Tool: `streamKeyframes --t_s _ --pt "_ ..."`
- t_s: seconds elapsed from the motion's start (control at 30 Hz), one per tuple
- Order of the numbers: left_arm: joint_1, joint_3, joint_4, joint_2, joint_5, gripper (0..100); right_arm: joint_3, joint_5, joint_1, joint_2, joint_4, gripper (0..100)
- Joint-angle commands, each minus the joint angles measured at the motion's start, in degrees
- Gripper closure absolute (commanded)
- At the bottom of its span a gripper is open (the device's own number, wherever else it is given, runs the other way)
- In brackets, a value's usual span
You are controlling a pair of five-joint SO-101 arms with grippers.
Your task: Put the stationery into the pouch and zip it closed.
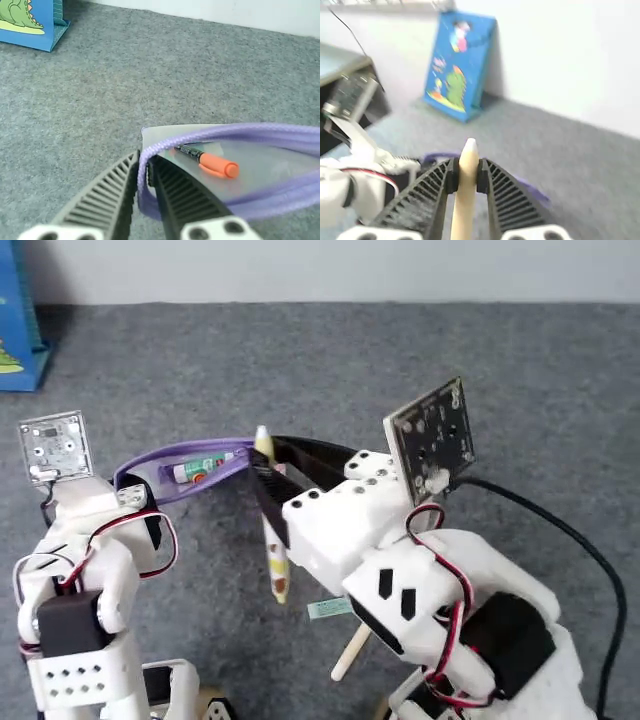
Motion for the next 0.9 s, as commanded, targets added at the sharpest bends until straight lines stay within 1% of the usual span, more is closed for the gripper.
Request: streamKeyframes --t_s 0.0,0.17,0.27,0.5,0.7,0.87 --pt "0.2 0.1 -0.8 0.7 0.1 99 3.7 0.7 -0.7 -1.2 -10.4 99.1" --pt "0.2 0.2 -0.7 0.7 0.1 99 10.8 0.7 -0.7 -1.4 -26.1 99.1" --pt "0.2 0.2 -0.7 0.7 0.1 99 11.7 0.5 -0.7 -1.4 -32.7 99.1" --pt "0.2 0.5 -0.6 0.7 0.1 99 12.2 0.4 -0.5 -0.7 -42.9 99.1" --pt "0.0 0.8 -0.6 0.7 0.1 99 19.6 0.8 0.3 2.8 -54.6 99.1" --pt "-0.2 0.8 -0.5 0.7 0.1 99 25.0 0.8 2.9 6.7 -60.7 99.1"
